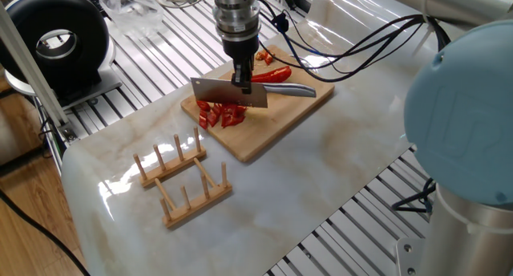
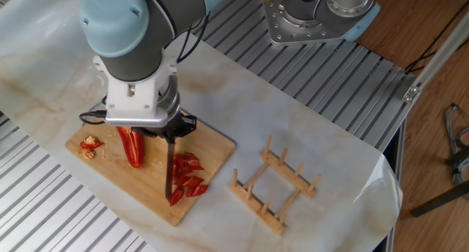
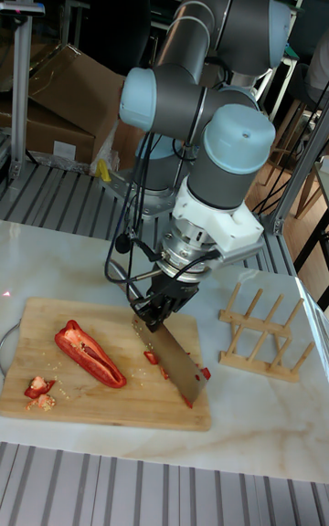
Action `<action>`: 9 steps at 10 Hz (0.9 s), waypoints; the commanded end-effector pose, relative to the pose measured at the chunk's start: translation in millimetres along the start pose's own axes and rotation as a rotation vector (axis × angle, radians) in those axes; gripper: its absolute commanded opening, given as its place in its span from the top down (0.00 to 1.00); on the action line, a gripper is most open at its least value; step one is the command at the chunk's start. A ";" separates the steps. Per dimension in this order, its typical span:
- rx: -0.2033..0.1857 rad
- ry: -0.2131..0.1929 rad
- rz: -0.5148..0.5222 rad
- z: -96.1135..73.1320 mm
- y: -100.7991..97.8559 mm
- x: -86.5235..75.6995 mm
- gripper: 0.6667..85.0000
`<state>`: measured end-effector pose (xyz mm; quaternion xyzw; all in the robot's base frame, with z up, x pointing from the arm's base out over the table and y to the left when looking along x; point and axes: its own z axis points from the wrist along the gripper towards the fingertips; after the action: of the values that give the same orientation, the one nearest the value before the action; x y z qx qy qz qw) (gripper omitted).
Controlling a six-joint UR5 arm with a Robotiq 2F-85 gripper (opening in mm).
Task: Chop the chili peppers
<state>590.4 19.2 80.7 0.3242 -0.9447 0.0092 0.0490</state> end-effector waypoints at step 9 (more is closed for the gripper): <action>-0.026 -0.029 0.080 5.5 -5.2 -2.6 0.99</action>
<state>598.1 12.8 76.3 0.2959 -0.9545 0.0032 0.0366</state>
